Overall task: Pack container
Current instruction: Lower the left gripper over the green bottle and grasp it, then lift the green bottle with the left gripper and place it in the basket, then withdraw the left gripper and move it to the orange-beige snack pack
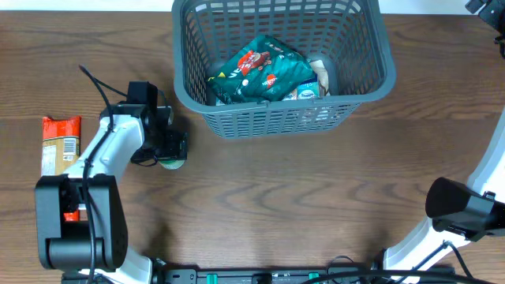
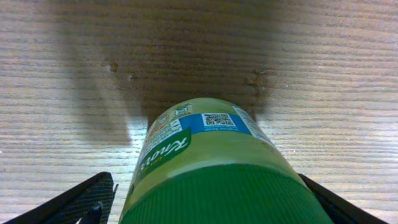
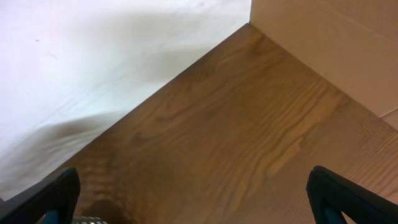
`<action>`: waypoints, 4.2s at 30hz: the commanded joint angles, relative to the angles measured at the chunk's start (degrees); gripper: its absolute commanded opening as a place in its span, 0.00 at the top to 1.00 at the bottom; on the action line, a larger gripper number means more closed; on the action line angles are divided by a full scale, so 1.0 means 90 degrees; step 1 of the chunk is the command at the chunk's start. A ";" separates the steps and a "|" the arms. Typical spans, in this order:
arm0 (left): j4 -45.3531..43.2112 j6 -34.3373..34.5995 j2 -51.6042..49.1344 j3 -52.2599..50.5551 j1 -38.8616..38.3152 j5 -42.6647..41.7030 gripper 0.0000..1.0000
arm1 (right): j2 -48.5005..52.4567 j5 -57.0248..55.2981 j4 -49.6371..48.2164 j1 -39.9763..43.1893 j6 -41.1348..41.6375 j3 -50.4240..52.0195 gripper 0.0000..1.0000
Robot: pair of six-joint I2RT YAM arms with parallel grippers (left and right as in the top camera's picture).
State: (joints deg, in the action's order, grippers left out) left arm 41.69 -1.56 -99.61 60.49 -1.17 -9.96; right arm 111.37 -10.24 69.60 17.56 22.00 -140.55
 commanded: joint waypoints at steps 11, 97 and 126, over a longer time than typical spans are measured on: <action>-0.0015 0.0153 -0.0447 -0.0049 0.0007 0.0007 0.35 | -0.0058 -0.0024 0.0012 0.0005 0.0078 -0.0012 0.01; 0.0432 0.0129 -0.0459 0.5110 -0.2868 -0.1275 0.37 | -0.0058 -0.0024 0.0012 0.0005 0.0078 -0.0012 0.01; 0.0933 0.0860 0.1236 0.5950 -0.1197 0.0984 0.28 | -0.0058 -0.0027 0.0012 0.0005 0.0078 -0.0012 0.01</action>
State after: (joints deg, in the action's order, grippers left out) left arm 48.27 2.20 -94.78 111.70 -15.79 -12.88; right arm 111.37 -10.24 69.60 17.56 22.00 -140.55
